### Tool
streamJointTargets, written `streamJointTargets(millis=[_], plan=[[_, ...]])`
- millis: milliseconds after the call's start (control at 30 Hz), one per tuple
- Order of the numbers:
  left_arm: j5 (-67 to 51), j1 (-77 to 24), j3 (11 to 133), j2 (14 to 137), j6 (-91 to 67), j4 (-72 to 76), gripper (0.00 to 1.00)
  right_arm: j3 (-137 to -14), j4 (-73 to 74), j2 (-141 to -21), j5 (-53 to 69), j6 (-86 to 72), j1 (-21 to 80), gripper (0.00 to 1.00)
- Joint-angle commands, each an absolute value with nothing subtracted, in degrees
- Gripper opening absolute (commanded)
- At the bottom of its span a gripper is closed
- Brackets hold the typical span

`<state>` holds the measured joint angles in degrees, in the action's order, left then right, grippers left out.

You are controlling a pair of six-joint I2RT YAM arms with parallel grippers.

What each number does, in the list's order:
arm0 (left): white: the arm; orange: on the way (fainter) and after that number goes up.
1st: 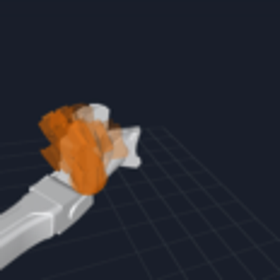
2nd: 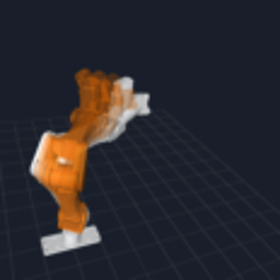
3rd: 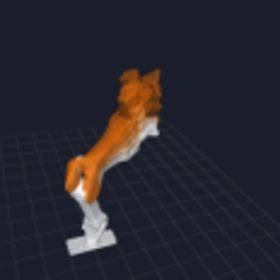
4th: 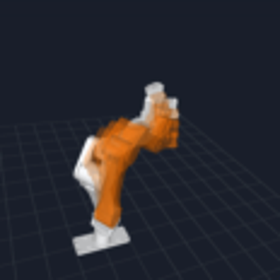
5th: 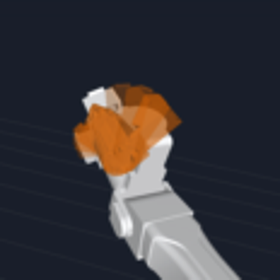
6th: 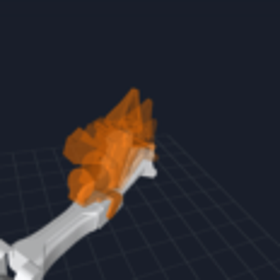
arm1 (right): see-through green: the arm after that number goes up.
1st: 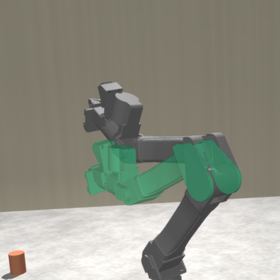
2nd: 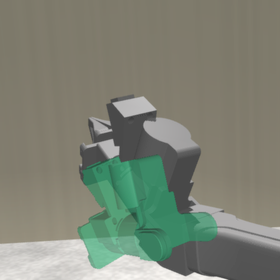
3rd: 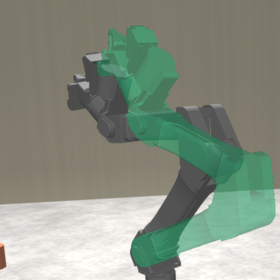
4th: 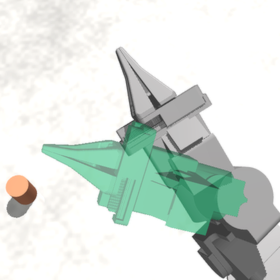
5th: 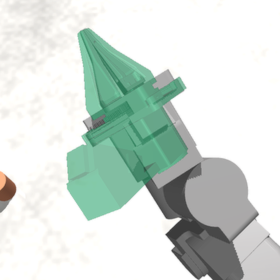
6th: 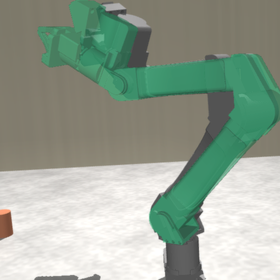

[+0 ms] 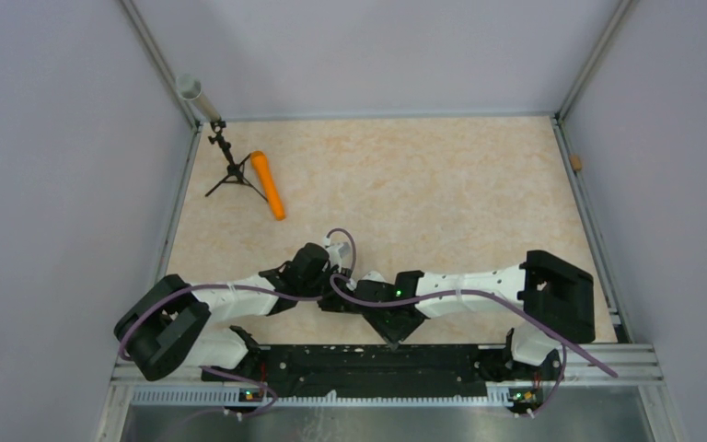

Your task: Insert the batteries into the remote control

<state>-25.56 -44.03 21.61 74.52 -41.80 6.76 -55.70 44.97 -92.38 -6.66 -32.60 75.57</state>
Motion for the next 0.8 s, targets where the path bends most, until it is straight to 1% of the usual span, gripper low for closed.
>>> streamJointTargets(millis=[0,200,467,533,667,767], plan=[[-24.2,-44.3,21.7,72.6,-40.1,6.8,0.32,-56.5,41.1,-92.8,-8.4,-32.4,74.8,0.5],[-22.7,-44.0,22.3,71.1,-39.9,5.0,0.38,-55.5,41.7,-90.7,-9.1,-33.0,74.8,0.57],[-22.3,-42.7,22.5,69.8,-40.3,3.6,0.44,-53.5,42.2,-87.0,-9.6,-33.6,74.8,0.63],[-22.0,-42.4,22.9,69.2,-40.2,2.7,0.47,-53.5,42.9,-86.0,-10.4,-33.7,74.8,0.64],[-20.9,-41.6,23.5,67.8,-39.0,0.6,0.48,-53.5,44.8,-82.5,-12.7,-35.3,74.8,0.65],[-20.1,-41.2,24.7,67.4,-37.5,-1.0,0.5,-51.8,43.6,-78.8,-12.7,-37.2,74.7,0.65]])
